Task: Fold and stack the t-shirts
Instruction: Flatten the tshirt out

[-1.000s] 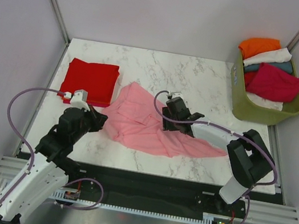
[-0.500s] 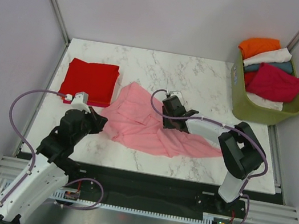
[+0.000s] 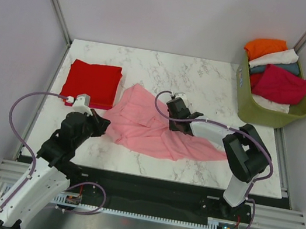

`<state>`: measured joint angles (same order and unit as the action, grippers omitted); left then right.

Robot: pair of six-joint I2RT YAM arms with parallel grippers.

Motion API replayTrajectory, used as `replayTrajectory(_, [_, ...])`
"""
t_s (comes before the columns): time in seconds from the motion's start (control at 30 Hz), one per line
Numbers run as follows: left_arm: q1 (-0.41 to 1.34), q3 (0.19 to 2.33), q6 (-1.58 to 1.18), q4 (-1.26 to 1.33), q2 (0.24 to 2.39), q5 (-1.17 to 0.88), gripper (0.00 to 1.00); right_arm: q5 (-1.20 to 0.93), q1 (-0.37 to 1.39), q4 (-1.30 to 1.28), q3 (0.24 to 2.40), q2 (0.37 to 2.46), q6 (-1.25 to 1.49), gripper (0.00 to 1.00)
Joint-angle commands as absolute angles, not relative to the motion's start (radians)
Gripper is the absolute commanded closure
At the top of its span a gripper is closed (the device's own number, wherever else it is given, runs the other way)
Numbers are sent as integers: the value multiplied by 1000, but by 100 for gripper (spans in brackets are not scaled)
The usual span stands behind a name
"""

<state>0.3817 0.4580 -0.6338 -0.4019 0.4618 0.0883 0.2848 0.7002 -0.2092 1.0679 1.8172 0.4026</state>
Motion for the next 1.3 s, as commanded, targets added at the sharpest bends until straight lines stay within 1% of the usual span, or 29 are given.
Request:
replayTrajectory(0.0, [379,474,-649,-362,459,71,98,287,692,-180,1068,1781,413,87])
replayTrajectory(0.13, [379,489,-649,-364,469,68,98,359,690,-176,1039,1680,413,84])
replayTrajectory(0.23, [379,503,-652,-364,483,64,98,377,684,-178,1009,1594,413,79])
replayTrajectory(0.33, [379,517,-652,-361,505,63,98,379,673,-170,979,1531,414,79])
replayTrajectory(0.47, [379,531,-652,-362,515,51,98,374,657,-167,942,1490,425,83])
replayTrajectory(0.53, [379,534,-653,-362,515,49,98,371,644,-160,927,1480,433,87])
replayTrajectory(0.57, [379,537,-655,-362,515,49,98,368,641,-153,917,1470,440,100])
replayTrajectory(0.67, [379,535,-657,-360,515,48,98,333,620,-127,882,1457,443,100])
replayTrajectory(0.7, [379,534,-657,-360,517,48,98,318,612,-118,874,1457,443,96])
replayTrajectory(0.73, [379,534,-657,-360,517,48,98,284,603,-115,873,1459,443,81])
replayTrajectory(0.83, [380,528,-661,-359,514,52,98,210,595,-101,890,1491,437,64])
replayTrajectory(1.0, [379,523,-664,-360,509,54,98,155,595,-92,942,1595,434,62])
replayTrajectory(1.13, [379,520,-657,-359,511,55,98,117,592,-63,954,1629,433,57])
replayTrajectory(1.27, [379,520,-653,-359,517,58,98,124,594,-72,985,1676,434,57])
